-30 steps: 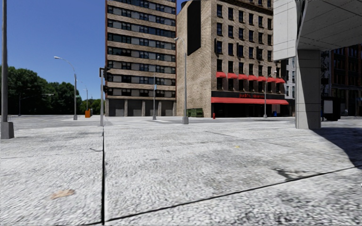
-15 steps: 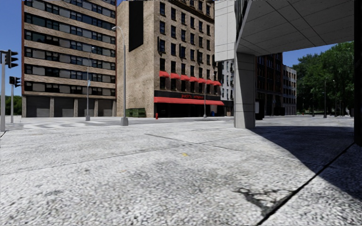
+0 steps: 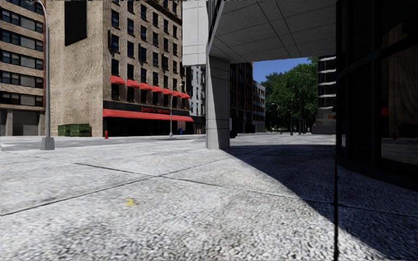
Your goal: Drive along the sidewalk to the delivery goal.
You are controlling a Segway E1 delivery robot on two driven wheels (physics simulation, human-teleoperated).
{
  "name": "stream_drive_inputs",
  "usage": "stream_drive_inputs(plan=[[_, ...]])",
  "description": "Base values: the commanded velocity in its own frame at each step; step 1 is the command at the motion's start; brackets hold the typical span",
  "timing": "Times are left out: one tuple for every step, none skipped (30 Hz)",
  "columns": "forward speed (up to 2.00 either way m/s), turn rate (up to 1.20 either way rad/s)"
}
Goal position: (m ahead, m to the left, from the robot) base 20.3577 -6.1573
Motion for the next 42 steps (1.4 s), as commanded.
stream_drive_inputs(plan=[[2.00, -0.72], [2.00, -0.70], [2.00, -0.69], [2.00, -0.69], [2.00, -0.69], [2.00, -0.67], [2.00, -0.65], [2.00, -0.65], [2.00, -0.65], [2.00, -0.64], [2.00, 0.00], [2.00, 0.00], [2.00, 0.00], [2.00, 0.00], [2.00, 0.00], [2.00, 0.00], [2.00, 0.00], [2.00, 0.00], [2.00, 0.00], [2.00, 0.00], [2.00, 0.00], [2.00, 0.00], [2.00, 0.00], [2.00, 0.00], [2.00, 0.00], [2.00, 0.00], [2.00, 0.00], [2.00, 0.00], [2.00, 0.00], [2.00, 0.00], [2.00, 0.00], [2.00, 0.00], [2.00, 0.00], [2.00, 0.00], [2.00, 0.00], [2.00, 0.00], [2.00, 0.00], [2.00, 0.00], [2.00, 0.00], [2.00, 0.00], [2.00, 0.00], [2.00, 0.00]])
